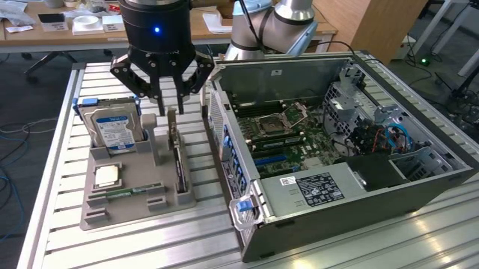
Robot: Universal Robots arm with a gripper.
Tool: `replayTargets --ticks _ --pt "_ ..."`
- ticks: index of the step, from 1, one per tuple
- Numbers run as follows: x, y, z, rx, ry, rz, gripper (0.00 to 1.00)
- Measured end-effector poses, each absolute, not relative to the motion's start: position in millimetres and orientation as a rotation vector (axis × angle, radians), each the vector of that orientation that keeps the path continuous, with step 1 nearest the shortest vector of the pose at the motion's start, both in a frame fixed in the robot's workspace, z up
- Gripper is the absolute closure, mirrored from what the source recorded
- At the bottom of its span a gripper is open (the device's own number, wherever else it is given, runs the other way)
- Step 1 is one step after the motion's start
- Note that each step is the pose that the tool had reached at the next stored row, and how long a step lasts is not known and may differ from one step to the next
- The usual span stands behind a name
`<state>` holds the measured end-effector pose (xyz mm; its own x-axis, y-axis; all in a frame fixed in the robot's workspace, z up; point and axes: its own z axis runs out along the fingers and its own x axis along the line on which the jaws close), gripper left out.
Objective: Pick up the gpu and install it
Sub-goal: 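Pick up the gpu and move the gpu toward the slot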
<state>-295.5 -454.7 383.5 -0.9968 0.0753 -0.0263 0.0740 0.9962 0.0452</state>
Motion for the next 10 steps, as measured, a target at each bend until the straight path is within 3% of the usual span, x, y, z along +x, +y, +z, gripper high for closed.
replayTargets --ticks 10 --pt "-295.4 -454.6 365.3 0.116 3.111 0.069 0.64"
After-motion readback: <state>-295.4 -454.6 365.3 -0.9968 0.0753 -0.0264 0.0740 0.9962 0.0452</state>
